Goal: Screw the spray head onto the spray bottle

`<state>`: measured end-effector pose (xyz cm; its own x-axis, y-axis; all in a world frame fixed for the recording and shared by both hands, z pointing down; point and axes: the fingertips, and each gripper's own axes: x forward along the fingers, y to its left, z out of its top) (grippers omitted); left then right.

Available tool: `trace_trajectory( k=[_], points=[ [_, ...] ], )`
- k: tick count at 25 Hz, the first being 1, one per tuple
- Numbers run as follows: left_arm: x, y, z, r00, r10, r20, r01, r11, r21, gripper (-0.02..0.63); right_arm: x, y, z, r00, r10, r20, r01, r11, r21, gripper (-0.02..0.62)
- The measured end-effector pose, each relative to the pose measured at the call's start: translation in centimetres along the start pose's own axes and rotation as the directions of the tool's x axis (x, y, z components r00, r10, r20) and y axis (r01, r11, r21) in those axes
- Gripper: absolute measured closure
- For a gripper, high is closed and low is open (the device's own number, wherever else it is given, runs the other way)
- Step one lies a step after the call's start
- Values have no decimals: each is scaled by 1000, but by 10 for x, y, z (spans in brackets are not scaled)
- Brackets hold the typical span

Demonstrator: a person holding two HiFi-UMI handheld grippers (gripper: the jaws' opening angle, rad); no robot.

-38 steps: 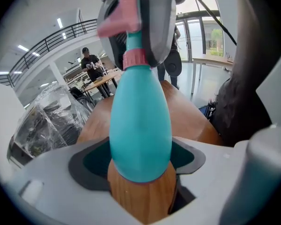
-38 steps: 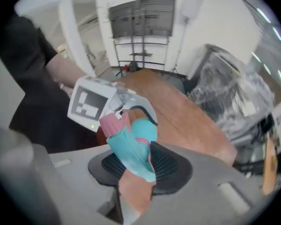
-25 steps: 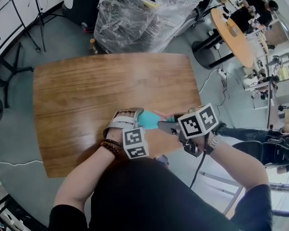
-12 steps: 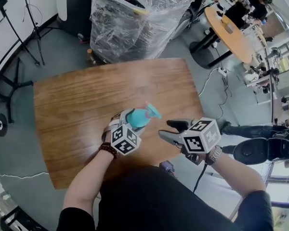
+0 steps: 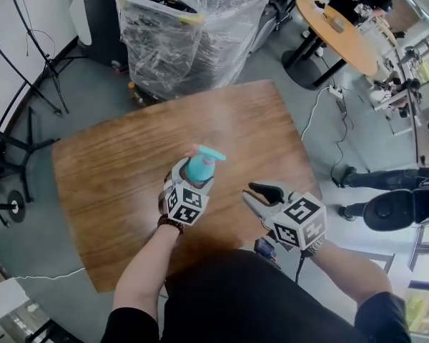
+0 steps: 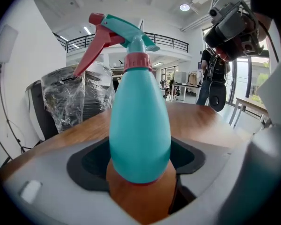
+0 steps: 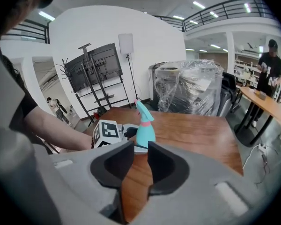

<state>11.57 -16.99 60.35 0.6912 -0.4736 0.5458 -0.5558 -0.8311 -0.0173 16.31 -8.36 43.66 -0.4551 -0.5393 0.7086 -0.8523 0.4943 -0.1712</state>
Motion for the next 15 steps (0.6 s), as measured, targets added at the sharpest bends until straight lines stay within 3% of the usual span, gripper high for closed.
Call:
trace_trajectory(
  k=[9,15],
  points=[
    [17,-6,-20,999,4,-37,-4,1000,1,196,4,-14,-18,1000,-4,28,4,1000,27,579],
    [18,-7,-25,994,-18,-106,19,1000,6,193,11,-15,-22,998,25,55,-28,998,52,601]
  ],
)
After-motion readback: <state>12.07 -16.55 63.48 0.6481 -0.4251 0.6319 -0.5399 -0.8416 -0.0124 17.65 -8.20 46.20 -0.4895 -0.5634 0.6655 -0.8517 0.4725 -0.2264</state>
